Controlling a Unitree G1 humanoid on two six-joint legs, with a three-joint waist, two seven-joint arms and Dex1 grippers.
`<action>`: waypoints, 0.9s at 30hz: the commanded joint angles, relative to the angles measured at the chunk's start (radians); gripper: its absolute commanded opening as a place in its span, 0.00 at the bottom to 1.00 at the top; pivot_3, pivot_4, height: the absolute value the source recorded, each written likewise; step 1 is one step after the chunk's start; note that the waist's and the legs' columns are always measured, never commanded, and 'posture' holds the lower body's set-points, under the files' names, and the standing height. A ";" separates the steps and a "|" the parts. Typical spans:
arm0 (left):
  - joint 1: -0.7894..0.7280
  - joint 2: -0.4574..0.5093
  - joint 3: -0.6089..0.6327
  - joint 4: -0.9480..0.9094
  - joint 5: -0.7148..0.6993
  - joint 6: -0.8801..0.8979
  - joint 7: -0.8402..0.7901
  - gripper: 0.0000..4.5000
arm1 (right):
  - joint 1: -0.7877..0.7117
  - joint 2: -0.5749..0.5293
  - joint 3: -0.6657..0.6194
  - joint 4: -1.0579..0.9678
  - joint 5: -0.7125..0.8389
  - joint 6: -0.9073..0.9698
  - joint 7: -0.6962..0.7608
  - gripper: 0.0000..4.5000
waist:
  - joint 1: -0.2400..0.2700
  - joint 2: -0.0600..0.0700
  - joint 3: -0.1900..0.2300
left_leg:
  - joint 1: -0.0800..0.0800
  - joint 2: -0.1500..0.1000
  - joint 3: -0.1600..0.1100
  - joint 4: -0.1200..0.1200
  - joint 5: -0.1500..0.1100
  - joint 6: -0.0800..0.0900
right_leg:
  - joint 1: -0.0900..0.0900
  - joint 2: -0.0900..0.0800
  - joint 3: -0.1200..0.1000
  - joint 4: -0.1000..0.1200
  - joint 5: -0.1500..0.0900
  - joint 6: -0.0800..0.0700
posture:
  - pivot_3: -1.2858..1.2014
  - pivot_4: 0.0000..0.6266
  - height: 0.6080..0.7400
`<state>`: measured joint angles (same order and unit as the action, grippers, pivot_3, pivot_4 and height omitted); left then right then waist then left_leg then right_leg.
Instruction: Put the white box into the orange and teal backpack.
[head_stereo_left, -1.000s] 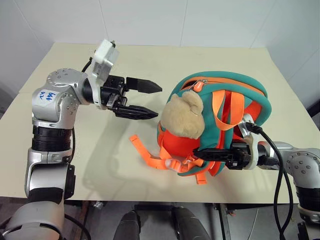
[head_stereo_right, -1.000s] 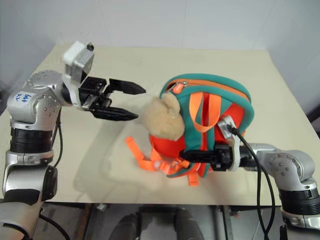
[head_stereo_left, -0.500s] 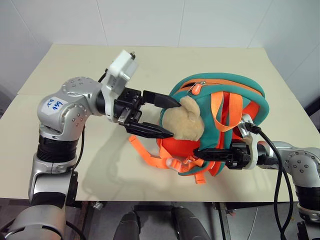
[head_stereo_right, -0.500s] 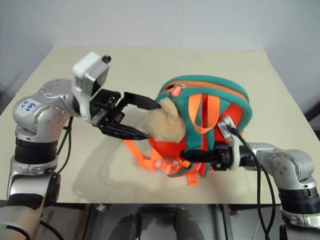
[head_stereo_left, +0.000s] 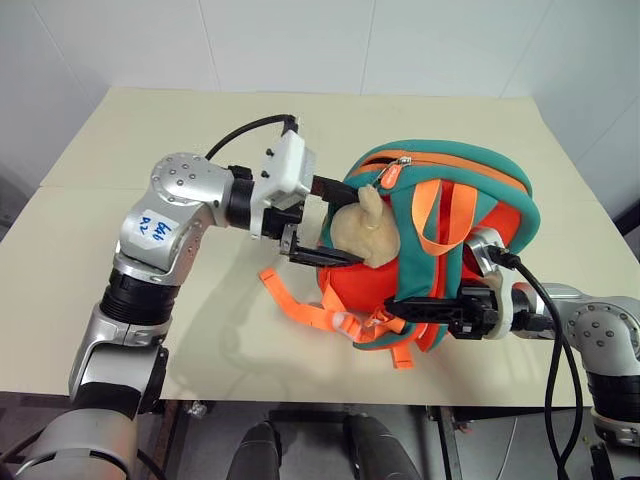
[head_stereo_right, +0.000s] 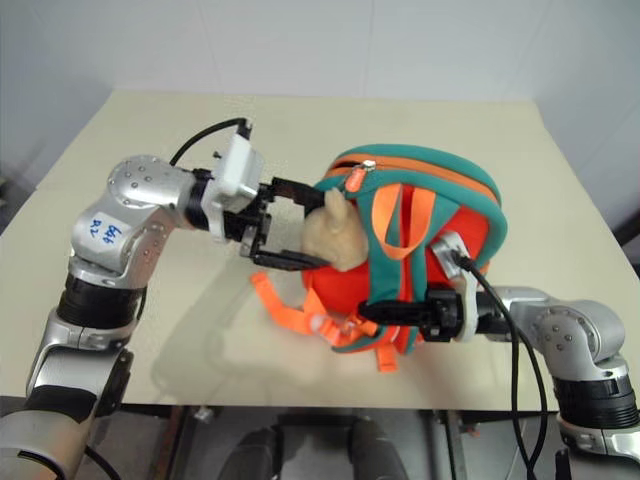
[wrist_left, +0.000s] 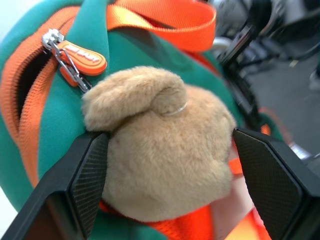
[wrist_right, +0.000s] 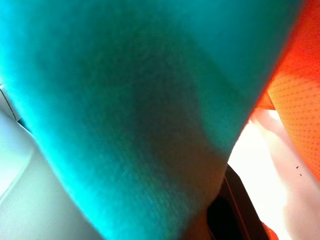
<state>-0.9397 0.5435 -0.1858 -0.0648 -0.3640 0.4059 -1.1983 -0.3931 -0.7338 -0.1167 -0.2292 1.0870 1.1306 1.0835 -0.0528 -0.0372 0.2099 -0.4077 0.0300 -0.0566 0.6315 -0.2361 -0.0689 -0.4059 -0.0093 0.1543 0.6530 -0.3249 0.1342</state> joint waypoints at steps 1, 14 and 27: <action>0.011 -0.017 -0.031 -0.036 0.024 -0.025 0.009 0.90 | 0.003 0.007 -0.021 -0.028 0.025 -0.015 0.000 0.05 | 0.000 0.000 0.000 | 0.000 0.000 0.000 0.000 0.000 0.000 | 0.000 0.000 0.000 0.000 0.000 0.000 | 0.52 0.24 1.00; 0.007 -0.001 -0.002 0.003 0.027 -0.039 0.014 0.30 | -0.005 0.011 -0.018 -0.024 0.021 -0.021 -0.003 0.05 | -0.001 0.000 0.000 | 0.000 0.000 0.000 0.000 0.000 0.000 | 0.000 0.000 0.000 0.000 0.000 0.000 | 0.52 0.24 1.00; -0.093 0.203 0.193 0.146 -0.153 0.085 -0.162 0.21 | -0.001 0.015 -0.015 -0.021 0.013 -0.033 -0.006 0.05 | -0.010 0.000 0.000 | 0.001 0.001 0.000 -0.002 0.000 0.000 | -0.001 0.001 0.000 0.000 0.000 -0.001 | 0.52 0.24 1.00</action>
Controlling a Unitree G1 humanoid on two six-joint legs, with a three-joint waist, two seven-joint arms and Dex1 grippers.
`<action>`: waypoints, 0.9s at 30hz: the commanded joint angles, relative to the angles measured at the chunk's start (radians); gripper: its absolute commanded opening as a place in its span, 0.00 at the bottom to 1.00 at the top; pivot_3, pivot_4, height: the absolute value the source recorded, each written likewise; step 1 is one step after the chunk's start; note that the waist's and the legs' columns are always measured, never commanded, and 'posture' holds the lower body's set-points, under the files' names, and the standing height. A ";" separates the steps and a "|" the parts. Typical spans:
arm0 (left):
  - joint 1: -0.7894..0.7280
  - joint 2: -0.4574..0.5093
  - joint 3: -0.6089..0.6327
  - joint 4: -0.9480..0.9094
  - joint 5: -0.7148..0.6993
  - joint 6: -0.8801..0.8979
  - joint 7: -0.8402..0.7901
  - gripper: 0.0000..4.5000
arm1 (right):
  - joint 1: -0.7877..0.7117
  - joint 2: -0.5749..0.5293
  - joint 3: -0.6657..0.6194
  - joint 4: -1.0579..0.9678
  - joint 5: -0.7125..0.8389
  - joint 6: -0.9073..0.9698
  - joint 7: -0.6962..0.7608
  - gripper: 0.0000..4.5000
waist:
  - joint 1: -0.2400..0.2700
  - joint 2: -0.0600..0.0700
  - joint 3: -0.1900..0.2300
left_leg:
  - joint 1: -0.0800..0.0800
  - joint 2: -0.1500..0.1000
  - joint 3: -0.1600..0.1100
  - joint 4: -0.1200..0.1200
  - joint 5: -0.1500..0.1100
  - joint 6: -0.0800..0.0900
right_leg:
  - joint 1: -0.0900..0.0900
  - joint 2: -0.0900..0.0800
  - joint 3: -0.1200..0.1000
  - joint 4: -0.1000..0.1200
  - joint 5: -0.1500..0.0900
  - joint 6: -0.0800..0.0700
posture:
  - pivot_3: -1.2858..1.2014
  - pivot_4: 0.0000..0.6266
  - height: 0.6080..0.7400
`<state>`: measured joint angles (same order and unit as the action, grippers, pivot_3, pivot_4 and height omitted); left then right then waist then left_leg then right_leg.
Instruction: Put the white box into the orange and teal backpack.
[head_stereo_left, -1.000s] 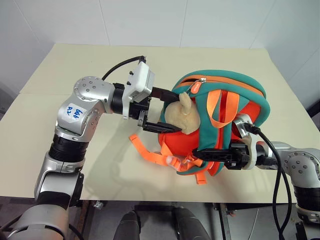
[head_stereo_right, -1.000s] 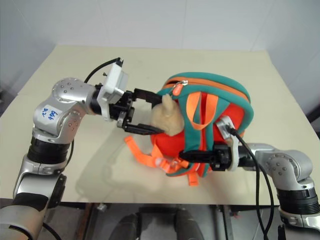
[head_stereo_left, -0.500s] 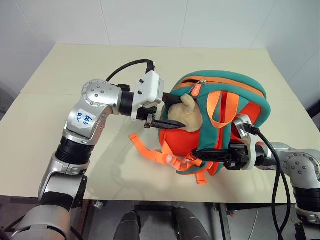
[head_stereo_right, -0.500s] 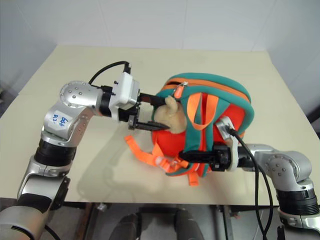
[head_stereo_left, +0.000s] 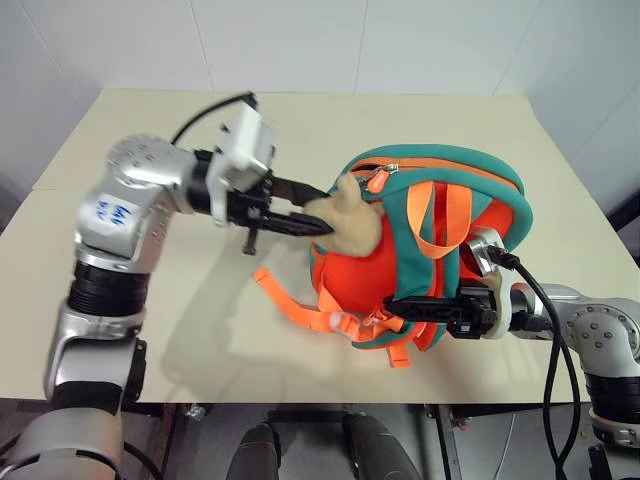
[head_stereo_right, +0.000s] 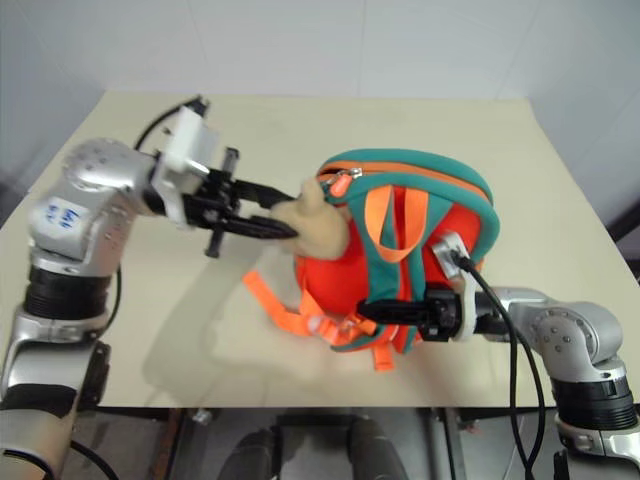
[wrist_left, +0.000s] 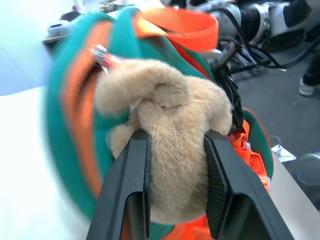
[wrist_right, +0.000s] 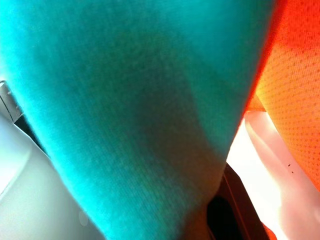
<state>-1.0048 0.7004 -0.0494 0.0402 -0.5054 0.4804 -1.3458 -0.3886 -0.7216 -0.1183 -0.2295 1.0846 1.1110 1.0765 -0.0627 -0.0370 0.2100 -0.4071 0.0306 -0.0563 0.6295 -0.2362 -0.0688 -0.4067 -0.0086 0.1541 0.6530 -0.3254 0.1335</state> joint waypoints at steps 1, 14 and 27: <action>-0.031 0.063 0.061 0.058 -0.012 0.013 -0.023 0.21 | -0.004 0.003 -0.015 -0.022 0.016 -0.013 0.000 0.05 | 0.000 0.000 0.000 | 0.000 0.000 0.000 0.000 0.000 0.000 | 0.000 0.000 0.000 0.000 0.000 0.000 | 0.52 0.24 1.00; 0.094 0.127 -0.106 0.510 0.260 -0.247 -0.116 0.21 | 0.000 0.023 -0.019 -0.029 0.034 -0.004 -0.028 0.05 | -0.005 0.000 0.000 | 0.000 0.000 0.000 -0.001 0.000 0.000 | -0.001 0.000 -0.001 0.001 -0.001 -0.002 | 0.52 0.24 1.00; 0.234 -0.244 -0.090 0.485 0.272 -0.340 0.124 0.21 | 0.031 0.042 -0.037 -0.076 0.072 -0.020 -0.093 0.05 | 0.029 0.001 -0.001 | 0.000 -0.001 -0.001 0.001 0.000 0.000 | 0.000 -0.001 -0.001 0.001 0.000 0.000 | 0.52 0.24 1.00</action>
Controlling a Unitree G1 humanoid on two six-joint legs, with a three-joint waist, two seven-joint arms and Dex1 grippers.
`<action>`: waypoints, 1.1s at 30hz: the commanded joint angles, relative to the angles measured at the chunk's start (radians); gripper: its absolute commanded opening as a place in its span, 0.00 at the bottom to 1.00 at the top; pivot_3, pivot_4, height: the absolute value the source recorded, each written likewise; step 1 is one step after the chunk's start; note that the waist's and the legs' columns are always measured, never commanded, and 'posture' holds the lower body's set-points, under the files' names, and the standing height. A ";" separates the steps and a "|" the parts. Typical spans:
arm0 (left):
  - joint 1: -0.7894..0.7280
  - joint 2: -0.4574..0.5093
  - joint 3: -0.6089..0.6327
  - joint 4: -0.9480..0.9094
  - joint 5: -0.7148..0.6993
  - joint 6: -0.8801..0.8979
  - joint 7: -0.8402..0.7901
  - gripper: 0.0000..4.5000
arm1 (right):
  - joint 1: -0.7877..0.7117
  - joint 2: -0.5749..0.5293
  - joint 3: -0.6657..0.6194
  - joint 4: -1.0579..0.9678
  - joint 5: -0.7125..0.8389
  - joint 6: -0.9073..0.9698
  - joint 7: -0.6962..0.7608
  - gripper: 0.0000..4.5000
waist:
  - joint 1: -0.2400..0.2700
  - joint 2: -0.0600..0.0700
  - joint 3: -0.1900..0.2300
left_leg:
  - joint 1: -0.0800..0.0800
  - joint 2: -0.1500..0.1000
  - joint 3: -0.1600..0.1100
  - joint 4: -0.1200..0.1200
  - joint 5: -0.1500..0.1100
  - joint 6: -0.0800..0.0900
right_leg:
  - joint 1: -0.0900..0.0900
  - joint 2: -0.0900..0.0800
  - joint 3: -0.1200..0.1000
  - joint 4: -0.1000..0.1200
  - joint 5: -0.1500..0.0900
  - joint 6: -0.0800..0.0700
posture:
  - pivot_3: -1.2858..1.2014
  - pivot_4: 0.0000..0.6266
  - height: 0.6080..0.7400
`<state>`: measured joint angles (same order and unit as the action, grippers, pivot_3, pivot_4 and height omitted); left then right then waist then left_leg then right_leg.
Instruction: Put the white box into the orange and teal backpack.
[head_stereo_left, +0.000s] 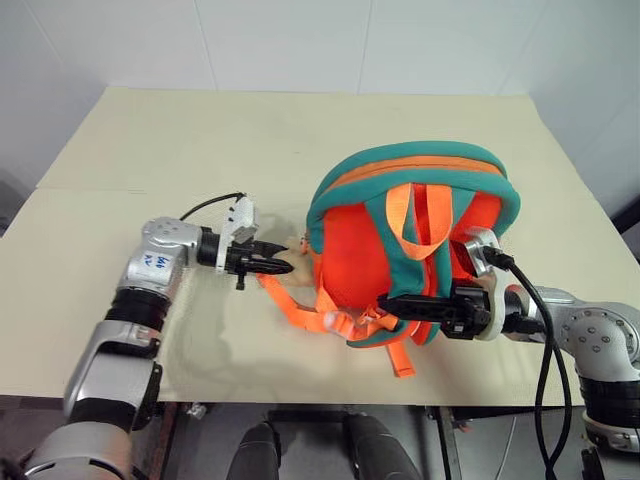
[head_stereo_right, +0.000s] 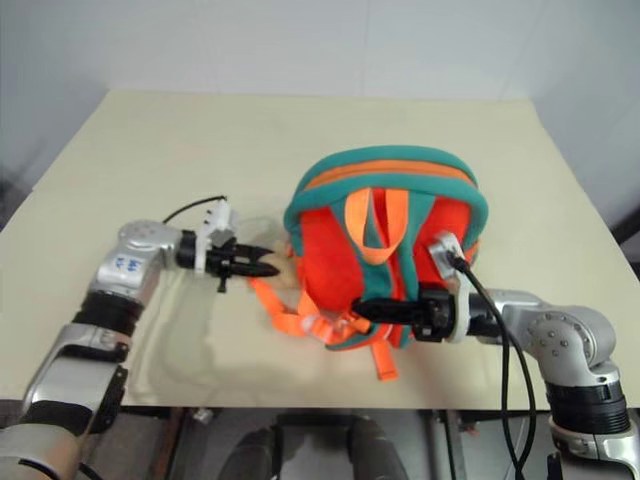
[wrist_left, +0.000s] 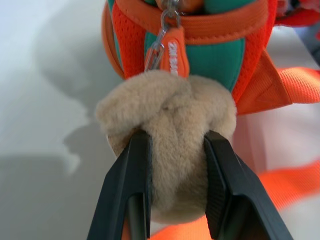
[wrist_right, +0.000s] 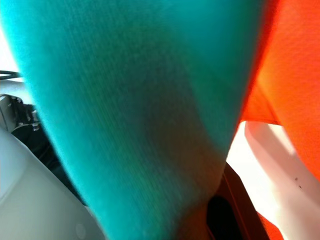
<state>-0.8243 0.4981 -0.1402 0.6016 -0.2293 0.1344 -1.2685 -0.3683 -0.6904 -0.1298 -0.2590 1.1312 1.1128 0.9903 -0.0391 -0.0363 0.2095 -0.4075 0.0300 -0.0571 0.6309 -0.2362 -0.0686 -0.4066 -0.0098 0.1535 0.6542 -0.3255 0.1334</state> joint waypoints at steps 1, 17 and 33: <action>0.085 -0.047 0.011 -0.133 -0.022 0.016 0.052 0.21 | 0.014 0.012 -0.025 -0.052 0.015 -0.031 -0.012 0.05 | 0.008 0.000 0.000 | 0.000 0.000 0.000 0.000 0.000 0.000 | 0.001 0.000 0.000 0.000 0.000 0.000 | 0.52 0.24 1.00; 0.488 0.162 0.285 -0.642 -0.193 0.100 0.126 0.84 | 0.205 -0.053 -0.159 -0.137 -0.398 -0.534 -0.047 0.94 | -0.014 0.000 0.000 | 0.001 0.001 0.001 -0.002 0.000 0.000 | 0.001 0.000 0.001 -0.001 0.000 0.000 | 0.52 0.24 1.00; 0.530 0.265 0.371 -0.555 -0.229 0.017 0.042 1.00 | 0.453 -0.190 -0.429 -0.101 -0.475 -0.655 0.034 1.00 | -0.019 0.000 0.000 | 0.005 0.001 0.003 -0.003 0.000 0.002 | 0.009 0.000 0.002 -0.014 -0.001 -0.004 | 0.52 0.24 1.00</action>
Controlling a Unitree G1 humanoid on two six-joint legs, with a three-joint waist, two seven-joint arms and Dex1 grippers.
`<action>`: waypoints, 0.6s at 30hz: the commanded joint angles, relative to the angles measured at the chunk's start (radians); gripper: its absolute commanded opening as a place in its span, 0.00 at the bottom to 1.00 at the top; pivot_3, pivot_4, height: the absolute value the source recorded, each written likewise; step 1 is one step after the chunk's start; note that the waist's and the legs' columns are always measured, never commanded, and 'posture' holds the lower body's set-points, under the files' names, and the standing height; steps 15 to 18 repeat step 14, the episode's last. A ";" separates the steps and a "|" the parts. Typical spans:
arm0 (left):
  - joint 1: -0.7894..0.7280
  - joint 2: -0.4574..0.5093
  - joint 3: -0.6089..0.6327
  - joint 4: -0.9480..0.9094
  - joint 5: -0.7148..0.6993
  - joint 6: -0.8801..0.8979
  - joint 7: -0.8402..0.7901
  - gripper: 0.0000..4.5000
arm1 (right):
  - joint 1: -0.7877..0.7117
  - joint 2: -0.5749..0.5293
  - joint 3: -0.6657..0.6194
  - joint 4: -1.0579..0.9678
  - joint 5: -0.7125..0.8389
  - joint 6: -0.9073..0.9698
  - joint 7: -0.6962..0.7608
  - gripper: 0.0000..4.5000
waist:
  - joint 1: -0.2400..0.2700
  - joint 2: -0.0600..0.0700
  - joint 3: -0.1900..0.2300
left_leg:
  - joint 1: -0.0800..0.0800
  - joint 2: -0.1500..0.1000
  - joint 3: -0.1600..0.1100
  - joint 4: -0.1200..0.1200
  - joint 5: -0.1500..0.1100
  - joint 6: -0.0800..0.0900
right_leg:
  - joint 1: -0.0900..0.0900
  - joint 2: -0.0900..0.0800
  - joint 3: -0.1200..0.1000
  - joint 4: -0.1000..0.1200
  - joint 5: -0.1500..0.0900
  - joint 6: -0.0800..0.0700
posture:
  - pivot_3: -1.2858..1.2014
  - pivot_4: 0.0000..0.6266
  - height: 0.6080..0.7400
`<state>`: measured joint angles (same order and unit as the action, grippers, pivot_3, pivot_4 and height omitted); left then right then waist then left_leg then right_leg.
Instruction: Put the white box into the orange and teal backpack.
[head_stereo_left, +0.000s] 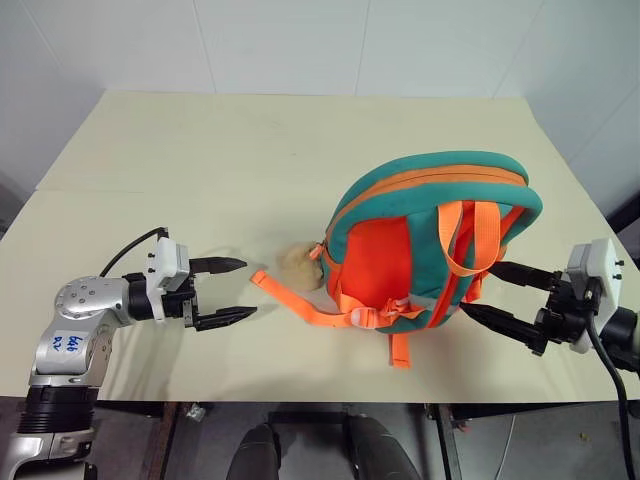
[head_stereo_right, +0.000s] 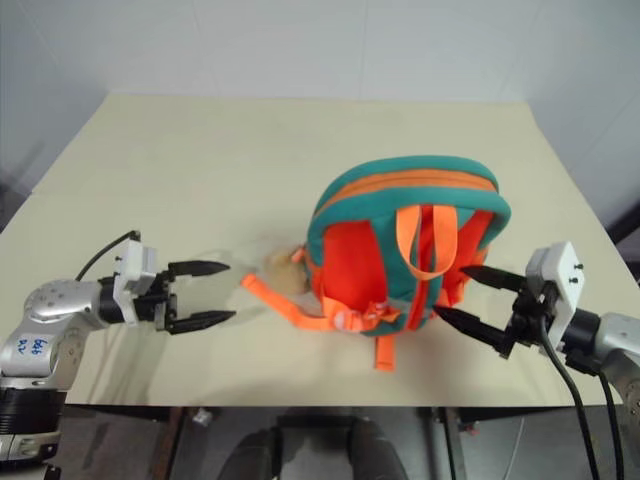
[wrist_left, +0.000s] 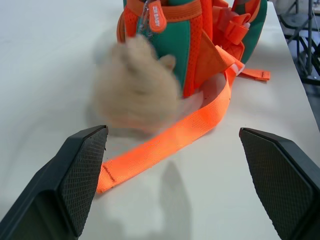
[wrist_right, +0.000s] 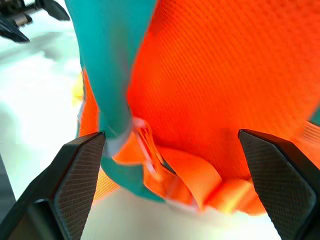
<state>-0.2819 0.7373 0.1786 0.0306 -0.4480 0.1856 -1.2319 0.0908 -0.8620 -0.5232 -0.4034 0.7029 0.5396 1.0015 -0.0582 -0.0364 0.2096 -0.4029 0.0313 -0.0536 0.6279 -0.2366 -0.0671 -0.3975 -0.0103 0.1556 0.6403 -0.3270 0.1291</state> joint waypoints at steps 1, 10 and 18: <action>-0.013 0.031 0.061 0.024 -0.014 -0.040 0.008 1.00 | -0.004 -0.021 -0.030 0.063 -0.066 -0.106 0.035 1.00 | 0.000 0.000 0.000 | 0.000 0.000 0.000 0.000 0.000 0.000 | 0.000 0.000 0.000 0.000 0.000 0.000 | 0.52 0.24 1.00; 0.051 0.051 0.101 -0.007 -0.016 -0.060 0.013 1.00 | -0.032 -0.040 0.052 0.273 -0.224 -0.329 0.128 1.00 | 0.001 0.000 0.000 | 0.000 0.000 0.001 -0.001 -0.001 0.001 | 0.001 -0.001 0.001 -0.003 0.001 0.002 | 0.52 0.24 1.00; 0.052 0.053 0.103 -0.031 -0.026 -0.051 0.021 1.00 | -0.059 -0.066 0.099 0.337 -0.265 -0.378 0.171 1.00 | 0.001 0.000 0.000 | 0.000 0.000 0.002 -0.001 -0.002 0.001 | 0.001 -0.001 0.001 -0.003 0.001 0.003 | 0.52 0.24 1.00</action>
